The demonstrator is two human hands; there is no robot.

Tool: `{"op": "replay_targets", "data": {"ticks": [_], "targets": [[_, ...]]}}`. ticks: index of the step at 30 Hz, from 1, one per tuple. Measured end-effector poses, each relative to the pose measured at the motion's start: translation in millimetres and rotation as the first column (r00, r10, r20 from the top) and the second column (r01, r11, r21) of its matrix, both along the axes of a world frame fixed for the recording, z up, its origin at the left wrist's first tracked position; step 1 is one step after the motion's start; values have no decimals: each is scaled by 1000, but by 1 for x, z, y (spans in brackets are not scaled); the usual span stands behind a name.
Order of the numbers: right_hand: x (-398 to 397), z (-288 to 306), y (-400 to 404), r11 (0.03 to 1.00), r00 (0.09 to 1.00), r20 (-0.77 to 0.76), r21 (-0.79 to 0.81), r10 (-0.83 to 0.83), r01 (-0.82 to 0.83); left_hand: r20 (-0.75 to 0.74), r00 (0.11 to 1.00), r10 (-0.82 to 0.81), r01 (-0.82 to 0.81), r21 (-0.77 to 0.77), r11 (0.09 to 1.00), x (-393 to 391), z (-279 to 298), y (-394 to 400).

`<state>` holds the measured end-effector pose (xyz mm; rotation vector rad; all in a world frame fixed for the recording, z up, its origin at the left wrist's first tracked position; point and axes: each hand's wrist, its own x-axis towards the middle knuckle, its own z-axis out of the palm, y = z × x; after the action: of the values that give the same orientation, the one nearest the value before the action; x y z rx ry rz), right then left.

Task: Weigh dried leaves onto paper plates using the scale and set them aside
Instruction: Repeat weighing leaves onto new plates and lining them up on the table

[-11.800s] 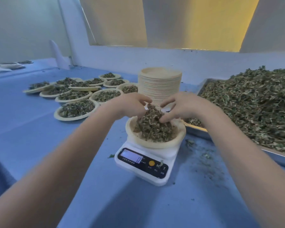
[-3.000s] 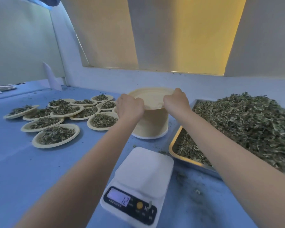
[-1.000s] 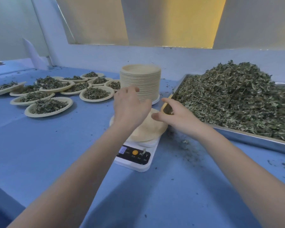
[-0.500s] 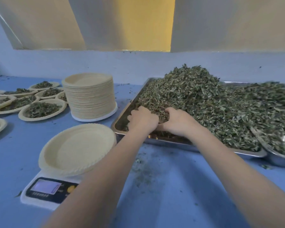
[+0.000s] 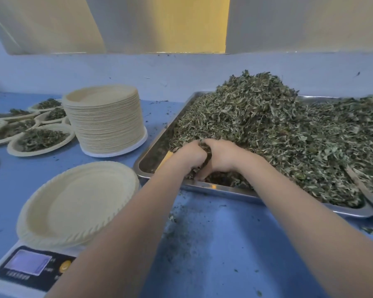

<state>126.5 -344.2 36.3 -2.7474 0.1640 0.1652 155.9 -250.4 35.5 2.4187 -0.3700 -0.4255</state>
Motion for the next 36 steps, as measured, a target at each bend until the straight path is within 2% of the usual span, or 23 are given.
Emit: {"op": "replay_targets", "data": {"ticks": [4,8,15,21,25,28,29,31,34,36], "targets": [[-1,-2,-3,997,992,125,78,-34,24,-60,998,31,-40,-158,987,1,5,4],[-8,13,-3,984,977,201,176,-71,35,-51,998,47,-58,-242,969,0,18,8],[-24,63,19,997,954,301,77,7,-32,59,995,82,-62,-283,957,-4,55,25],[-29,96,77,989,931,343,30,125,-143,150,978,143,-92,-305,948,-16,86,89],[-30,96,132,974,915,337,-17,220,-227,193,958,211,-149,-290,945,-31,87,147],[-32,82,164,933,932,277,204,234,-295,153,964,217,-179,-229,957,-46,79,185],[-33,76,173,922,933,256,229,253,-312,121,968,218,-192,-198,961,-49,75,195],[-33,65,185,917,929,201,195,310,-348,34,980,196,-189,-148,971,-54,66,213],[-33,62,190,920,919,38,-27,393,-392,-23,984,178,-179,-85,980,-60,62,229],[-34,65,186,919,923,-10,-87,385,-385,-22,983,181,-182,-135,974,-60,63,237]]}}
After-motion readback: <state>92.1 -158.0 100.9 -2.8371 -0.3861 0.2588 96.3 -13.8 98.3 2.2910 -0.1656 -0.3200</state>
